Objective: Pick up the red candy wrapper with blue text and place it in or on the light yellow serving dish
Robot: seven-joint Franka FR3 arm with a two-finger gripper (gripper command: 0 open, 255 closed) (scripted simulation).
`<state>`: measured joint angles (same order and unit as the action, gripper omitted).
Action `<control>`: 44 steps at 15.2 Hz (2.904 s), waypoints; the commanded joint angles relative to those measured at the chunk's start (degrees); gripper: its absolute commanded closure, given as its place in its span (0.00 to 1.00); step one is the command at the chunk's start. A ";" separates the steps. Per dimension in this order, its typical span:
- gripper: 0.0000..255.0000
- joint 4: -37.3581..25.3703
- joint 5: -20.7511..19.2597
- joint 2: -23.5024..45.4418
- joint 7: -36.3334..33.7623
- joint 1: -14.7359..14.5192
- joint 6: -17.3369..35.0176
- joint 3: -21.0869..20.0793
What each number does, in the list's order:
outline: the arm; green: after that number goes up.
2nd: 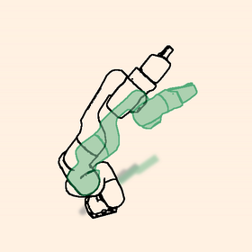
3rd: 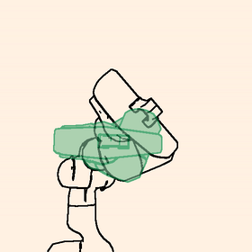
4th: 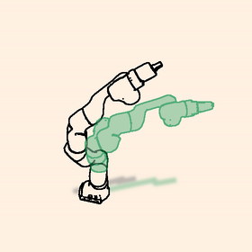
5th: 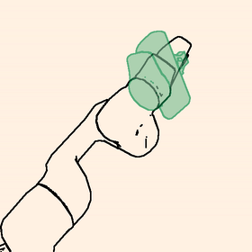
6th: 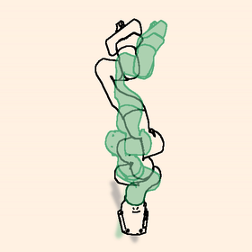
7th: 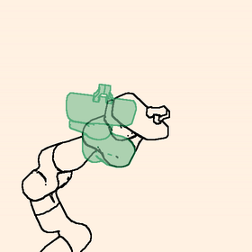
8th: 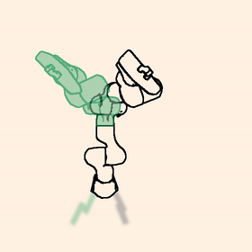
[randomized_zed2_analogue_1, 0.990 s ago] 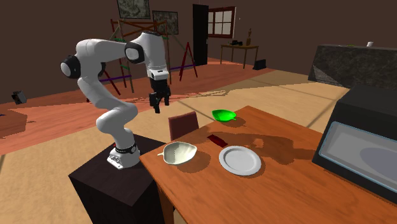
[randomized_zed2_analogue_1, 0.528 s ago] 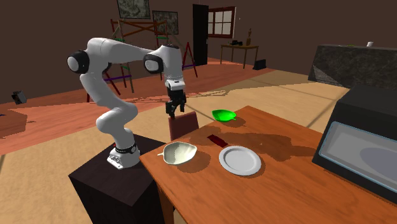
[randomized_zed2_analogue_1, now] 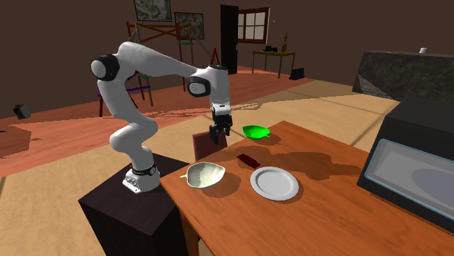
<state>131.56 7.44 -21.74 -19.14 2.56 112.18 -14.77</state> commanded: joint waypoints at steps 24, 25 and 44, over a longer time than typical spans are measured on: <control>0.00 -11.44 -6.25 28.64 -19.04 0.19 16.92 -4.79; 0.00 -11.44 -6.25 28.64 -19.03 0.19 16.90 -4.79; 1.00 -14.52 -5.19 25.76 -18.52 0.43 11.10 -4.86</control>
<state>117.47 2.15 4.30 -37.78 2.94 123.99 -19.66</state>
